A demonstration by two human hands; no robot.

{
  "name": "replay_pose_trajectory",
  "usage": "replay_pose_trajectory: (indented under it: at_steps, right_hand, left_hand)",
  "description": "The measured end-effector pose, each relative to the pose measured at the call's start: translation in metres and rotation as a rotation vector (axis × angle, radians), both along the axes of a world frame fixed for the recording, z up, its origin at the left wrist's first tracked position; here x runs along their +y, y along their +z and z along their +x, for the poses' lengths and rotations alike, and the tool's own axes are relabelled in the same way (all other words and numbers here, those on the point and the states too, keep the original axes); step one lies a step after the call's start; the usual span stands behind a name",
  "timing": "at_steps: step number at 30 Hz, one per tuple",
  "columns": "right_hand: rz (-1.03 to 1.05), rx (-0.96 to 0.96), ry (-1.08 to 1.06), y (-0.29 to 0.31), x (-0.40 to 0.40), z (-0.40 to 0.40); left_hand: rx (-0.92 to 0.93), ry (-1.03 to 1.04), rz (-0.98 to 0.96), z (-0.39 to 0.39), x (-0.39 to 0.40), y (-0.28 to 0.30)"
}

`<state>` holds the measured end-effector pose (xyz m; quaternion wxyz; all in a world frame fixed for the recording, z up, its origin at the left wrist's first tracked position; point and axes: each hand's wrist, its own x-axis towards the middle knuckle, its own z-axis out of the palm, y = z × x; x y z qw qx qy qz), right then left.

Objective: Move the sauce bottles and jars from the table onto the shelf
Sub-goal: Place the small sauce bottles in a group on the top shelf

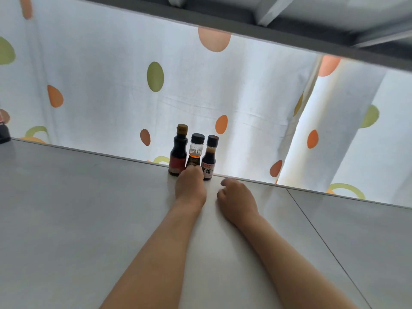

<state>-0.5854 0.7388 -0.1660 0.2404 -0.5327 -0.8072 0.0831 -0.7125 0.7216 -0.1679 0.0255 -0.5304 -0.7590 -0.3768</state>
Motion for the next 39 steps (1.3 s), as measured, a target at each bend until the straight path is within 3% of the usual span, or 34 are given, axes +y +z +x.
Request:
replay_pose_trajectory:
  at_steps: [4,6,11,22,28,33,39]
  right_hand:
    - [-0.134,-0.334,-0.008,-0.004,-0.035,0.021]
    - [-0.200,-0.381,-0.011,-0.003,-0.050,0.027]
    - [-0.241,-0.420,0.011,0.001,-0.093,0.045]
    - [-0.175,-0.401,0.251,-0.003,-0.208,0.122]
    - [0.071,-0.361,0.343,-0.023,-0.264,0.171]
    - [-0.030,-0.192,0.453,-0.047,-0.315,0.188]
    - [0.093,-0.294,0.642,-0.068,-0.394,0.199]
  left_hand:
    - [0.027,-0.157,-0.149,0.010,-0.018,-0.003]
    - [0.037,-0.224,-0.210,0.013,-0.033,-0.004]
    - [0.262,-0.240,-0.435,0.028,-0.095,-0.001]
    - [0.264,0.006,-0.662,0.108,-0.253,0.001]
    - [0.341,0.098,-0.632,0.170,-0.326,-0.007]
    - [0.431,0.178,-0.580,0.206,-0.391,-0.033]
    - [0.398,0.302,-0.602,0.222,-0.490,-0.063]
